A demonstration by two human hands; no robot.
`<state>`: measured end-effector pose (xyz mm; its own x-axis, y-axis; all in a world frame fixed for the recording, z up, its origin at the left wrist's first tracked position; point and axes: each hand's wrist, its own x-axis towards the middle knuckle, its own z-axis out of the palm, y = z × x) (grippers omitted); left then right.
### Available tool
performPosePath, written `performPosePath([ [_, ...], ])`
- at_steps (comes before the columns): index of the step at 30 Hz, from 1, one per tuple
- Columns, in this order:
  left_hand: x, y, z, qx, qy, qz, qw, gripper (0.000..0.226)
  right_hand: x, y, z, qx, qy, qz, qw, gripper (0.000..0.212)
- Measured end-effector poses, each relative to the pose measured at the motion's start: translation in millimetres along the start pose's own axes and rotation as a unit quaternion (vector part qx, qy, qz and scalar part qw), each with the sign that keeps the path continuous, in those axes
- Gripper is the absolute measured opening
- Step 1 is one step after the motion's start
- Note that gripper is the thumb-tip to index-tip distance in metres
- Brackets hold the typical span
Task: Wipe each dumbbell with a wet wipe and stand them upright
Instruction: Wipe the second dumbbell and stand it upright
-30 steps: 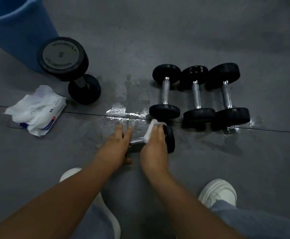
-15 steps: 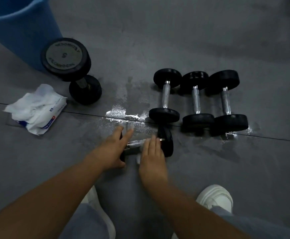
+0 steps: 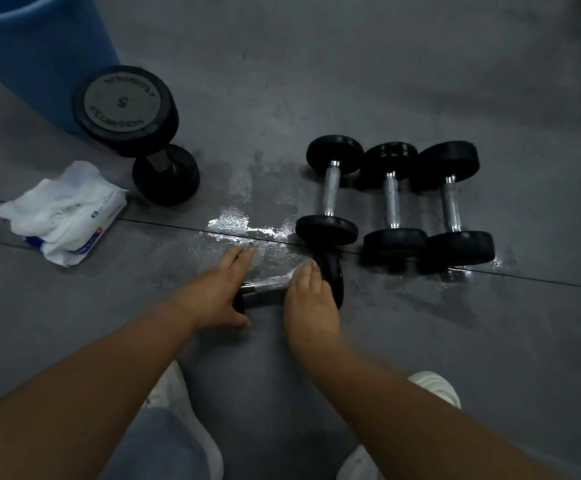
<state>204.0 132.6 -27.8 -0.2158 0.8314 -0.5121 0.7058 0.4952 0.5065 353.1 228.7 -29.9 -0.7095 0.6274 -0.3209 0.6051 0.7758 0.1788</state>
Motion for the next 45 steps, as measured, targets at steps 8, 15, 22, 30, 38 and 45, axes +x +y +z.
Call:
performPosePath([
  [8,4,2,0,0.012,0.005,-0.009,1.000,0.127,12,3,-23,-0.035,-0.069,-0.109,0.991,0.036],
  [15,2,1,4,0.000,0.011,-0.001,1.000,0.129,29,0,-24,-0.059,-0.080,-0.091,0.991,0.033],
  [22,1,-2,1,-0.009,0.013,-0.006,1.000,0.139,34,51,-32,0.158,-0.076,-0.160,0.971,0.017],
  [30,-5,-3,9,-0.057,0.036,-0.014,0.998,0.136,13,-21,-7,0.366,-0.041,-0.077,0.927,0.015],
  [38,-1,-5,11,-0.083,0.023,-0.050,0.995,0.138,19,-20,-4,0.178,0.022,-0.183,0.967,0.015],
  [45,-1,-2,7,-0.089,0.018,-0.058,0.994,0.138,11,-17,-17,0.205,0.013,-0.207,0.956,0.009],
])
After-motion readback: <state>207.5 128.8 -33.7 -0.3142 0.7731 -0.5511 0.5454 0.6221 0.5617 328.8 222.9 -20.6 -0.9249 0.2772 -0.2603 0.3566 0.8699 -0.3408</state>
